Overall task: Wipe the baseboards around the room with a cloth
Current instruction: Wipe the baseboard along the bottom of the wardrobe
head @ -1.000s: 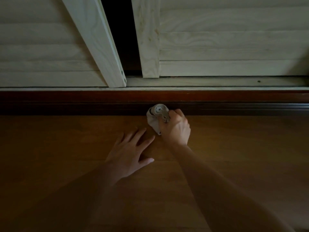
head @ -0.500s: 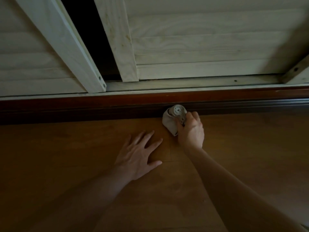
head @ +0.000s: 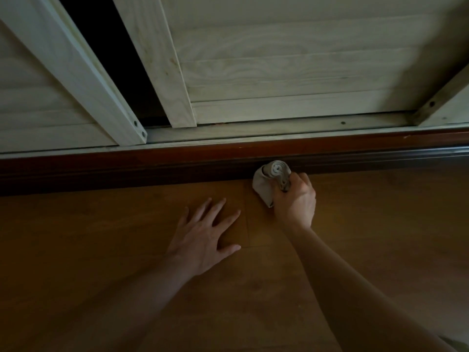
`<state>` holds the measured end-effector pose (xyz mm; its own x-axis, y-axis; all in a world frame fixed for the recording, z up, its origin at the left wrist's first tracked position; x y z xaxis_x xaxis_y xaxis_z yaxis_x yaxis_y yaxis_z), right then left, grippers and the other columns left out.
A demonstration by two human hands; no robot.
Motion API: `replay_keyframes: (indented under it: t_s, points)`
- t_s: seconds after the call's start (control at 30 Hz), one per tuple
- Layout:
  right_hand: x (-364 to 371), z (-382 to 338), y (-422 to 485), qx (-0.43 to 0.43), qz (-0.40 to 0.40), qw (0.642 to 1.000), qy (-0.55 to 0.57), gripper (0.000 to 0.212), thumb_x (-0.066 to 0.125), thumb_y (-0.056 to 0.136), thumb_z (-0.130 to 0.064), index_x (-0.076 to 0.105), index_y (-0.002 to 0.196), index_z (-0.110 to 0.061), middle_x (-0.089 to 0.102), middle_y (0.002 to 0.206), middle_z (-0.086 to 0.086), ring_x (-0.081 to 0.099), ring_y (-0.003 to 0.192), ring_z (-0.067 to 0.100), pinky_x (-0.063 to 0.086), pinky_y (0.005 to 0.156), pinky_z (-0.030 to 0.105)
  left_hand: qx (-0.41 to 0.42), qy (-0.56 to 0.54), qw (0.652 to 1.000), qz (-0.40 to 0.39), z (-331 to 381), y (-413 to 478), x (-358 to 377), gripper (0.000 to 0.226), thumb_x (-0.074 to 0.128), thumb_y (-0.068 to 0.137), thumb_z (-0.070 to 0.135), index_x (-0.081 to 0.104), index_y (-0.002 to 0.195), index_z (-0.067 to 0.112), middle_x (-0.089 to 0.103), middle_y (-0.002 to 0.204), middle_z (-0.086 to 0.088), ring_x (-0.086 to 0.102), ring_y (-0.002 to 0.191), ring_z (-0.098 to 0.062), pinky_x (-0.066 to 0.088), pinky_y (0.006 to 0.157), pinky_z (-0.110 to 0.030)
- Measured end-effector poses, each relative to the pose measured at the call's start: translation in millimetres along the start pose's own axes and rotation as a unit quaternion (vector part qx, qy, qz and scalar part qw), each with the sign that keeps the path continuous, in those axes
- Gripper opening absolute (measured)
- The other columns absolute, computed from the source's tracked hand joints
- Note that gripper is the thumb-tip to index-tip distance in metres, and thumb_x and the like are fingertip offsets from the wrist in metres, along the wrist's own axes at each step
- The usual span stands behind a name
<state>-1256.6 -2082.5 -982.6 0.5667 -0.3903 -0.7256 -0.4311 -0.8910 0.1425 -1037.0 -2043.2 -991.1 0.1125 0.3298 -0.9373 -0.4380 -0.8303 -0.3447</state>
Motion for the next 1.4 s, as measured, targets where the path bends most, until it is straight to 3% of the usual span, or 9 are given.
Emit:
replay_keyframes:
  t_s: [0.13,0.3,0.53,0.7,0.8,0.9,1.03,1.2,1.4]
  points:
    - [3,-6,1,-0.041,-0.037,0.998,-0.009,0.023,0.067,0.091,-0.028,0.064,0.092,-0.005,0.057,0.094,0.006,0.055,0.077,0.021,0.038,0.062,0.029,-0.004,-0.001,1.000,-0.001,1,1,-1,0.079,0.015,0.085,0.085,-0.013,0.152,0.053,-0.017,0.166,0.009,-0.014,0.153,-0.024,0.004,0.121,-0.061]
    - [-4,3,1,0.001,0.014,1.000,-0.009,0.026,0.068,0.090,-0.030,0.064,0.091,-0.004,0.058,0.095,0.009,0.059,0.079,0.027,0.039,0.063,0.031,-0.007,0.004,1.000,-0.011,2,1,-2,0.079,0.014,0.084,0.085,-0.014,0.151,0.053,-0.019,0.165,0.010,-0.014,0.153,-0.024,0.005,0.121,-0.061]
    - [-5,-3,4,-0.046,-0.026,0.998,-0.016,0.027,0.064,0.092,-0.031,0.065,0.097,-0.005,0.059,0.097,0.008,0.059,0.082,0.027,0.046,0.064,0.035,-0.003,0.000,1.000,-0.023,8,14,-8,0.080,0.023,0.085,0.086,-0.012,0.150,0.056,-0.016,0.165,0.010,-0.009,0.153,-0.028,0.013,0.118,-0.066]
    - [-34,33,18,0.017,0.013,1.000,-0.014,0.025,0.064,0.092,-0.027,0.064,0.094,-0.003,0.058,0.096,0.009,0.057,0.086,0.027,0.038,0.070,0.032,-0.013,-0.018,0.999,-0.037,13,15,-12,0.082,0.030,0.085,0.085,-0.012,0.150,0.058,-0.022,0.165,0.012,-0.015,0.153,-0.027,0.010,0.120,-0.064]
    - [-41,40,22,0.026,0.013,0.999,-0.018,0.025,0.064,0.092,-0.027,0.064,0.093,-0.002,0.057,0.097,0.010,0.056,0.085,0.028,0.044,0.071,0.038,-0.014,-0.017,0.999,-0.039,13,15,-13,0.081,0.030,0.086,0.084,-0.012,0.150,0.058,-0.024,0.164,0.012,-0.016,0.153,-0.027,0.009,0.120,-0.063]
    - [-38,34,24,-0.017,-0.022,0.999,-0.018,0.023,0.065,0.091,-0.027,0.064,0.094,-0.004,0.055,0.095,0.007,0.055,0.082,0.025,0.048,0.070,0.041,-0.020,-0.018,0.999,-0.045,15,15,-13,0.080,0.028,0.085,0.085,-0.014,0.149,0.059,-0.025,0.164,0.013,-0.018,0.153,-0.027,0.007,0.121,-0.063]
    - [-39,40,28,-0.012,-0.009,1.000,-0.012,0.022,0.068,0.089,-0.026,0.065,0.092,-0.004,0.056,0.093,0.006,0.056,0.081,0.025,0.048,0.069,0.040,-0.021,-0.011,0.999,-0.047,16,16,-13,0.080,0.026,0.085,0.086,-0.017,0.148,0.060,-0.026,0.164,0.012,-0.019,0.152,-0.026,0.007,0.121,-0.063]
    - [-28,29,18,-0.036,-0.003,0.999,-0.014,0.018,0.068,0.089,-0.023,0.063,0.091,-0.005,0.048,0.090,-0.002,0.051,0.075,0.018,0.037,0.064,0.030,-0.021,-0.008,0.999,-0.038,15,16,-10,0.080,0.023,0.084,0.087,-0.016,0.148,0.059,-0.024,0.164,0.012,-0.018,0.153,-0.027,0.008,0.121,-0.063]
    - [-27,32,18,-0.008,0.025,1.000,-0.017,0.021,0.068,0.089,-0.025,0.064,0.088,-0.004,0.053,0.089,0.003,0.056,0.077,0.025,0.040,0.064,0.033,-0.023,-0.019,0.999,-0.034,16,17,-10,0.081,0.027,0.085,0.086,-0.014,0.149,0.058,-0.022,0.164,0.013,-0.016,0.153,-0.028,0.009,0.120,-0.062]
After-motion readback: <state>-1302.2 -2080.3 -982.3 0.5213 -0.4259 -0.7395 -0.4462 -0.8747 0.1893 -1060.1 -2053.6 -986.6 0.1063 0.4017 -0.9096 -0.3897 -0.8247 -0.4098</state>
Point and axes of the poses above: each hand's wrist, its own y-axis towards the middle knuckle, its own x-axis out of the palm, z = x × y, the point moved 1 cm from there along y, towards the middle knuckle
